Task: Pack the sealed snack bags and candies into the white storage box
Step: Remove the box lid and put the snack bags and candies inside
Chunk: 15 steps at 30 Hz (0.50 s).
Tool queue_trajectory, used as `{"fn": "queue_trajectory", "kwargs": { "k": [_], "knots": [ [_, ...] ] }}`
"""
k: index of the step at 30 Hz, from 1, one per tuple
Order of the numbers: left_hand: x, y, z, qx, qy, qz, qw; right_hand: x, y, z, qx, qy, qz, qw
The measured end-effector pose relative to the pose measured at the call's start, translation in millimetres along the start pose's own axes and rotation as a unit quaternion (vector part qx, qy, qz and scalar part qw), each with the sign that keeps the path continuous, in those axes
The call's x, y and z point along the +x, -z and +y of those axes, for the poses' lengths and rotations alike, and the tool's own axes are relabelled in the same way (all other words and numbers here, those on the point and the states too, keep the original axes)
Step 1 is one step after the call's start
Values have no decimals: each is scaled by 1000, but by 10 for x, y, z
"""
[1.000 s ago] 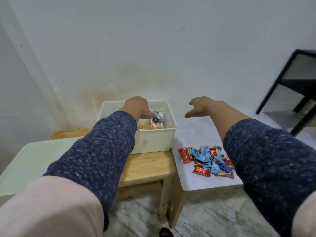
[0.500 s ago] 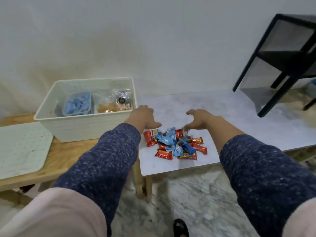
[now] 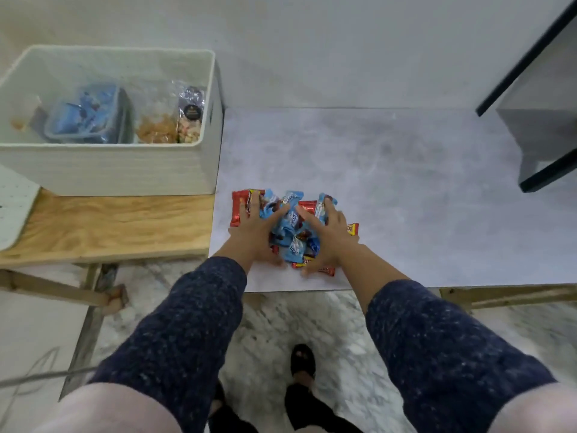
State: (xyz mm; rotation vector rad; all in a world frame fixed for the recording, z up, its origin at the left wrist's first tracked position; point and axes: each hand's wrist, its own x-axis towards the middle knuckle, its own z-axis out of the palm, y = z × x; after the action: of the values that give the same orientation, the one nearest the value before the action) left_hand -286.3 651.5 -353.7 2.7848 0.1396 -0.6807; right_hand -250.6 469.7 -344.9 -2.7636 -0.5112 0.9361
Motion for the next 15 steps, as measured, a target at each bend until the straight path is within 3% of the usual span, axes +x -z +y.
{"fn": "queue_trajectory", "kwargs": {
  "k": [4,7,9,15],
  "knots": [
    [162,-25,-42,-30,-62,102,992,186,-13,37,-27,15,105,994],
    [239,19,-8,-54,-62,131,988,293,69,68,3,57,173,983],
    [283,49,36,-64,-54,132,988,383,114,131,-9,90,193,977],
    [397,279,138,-46,-53,127,989,501,443,193,-6,68,201,977]
  ]
}}
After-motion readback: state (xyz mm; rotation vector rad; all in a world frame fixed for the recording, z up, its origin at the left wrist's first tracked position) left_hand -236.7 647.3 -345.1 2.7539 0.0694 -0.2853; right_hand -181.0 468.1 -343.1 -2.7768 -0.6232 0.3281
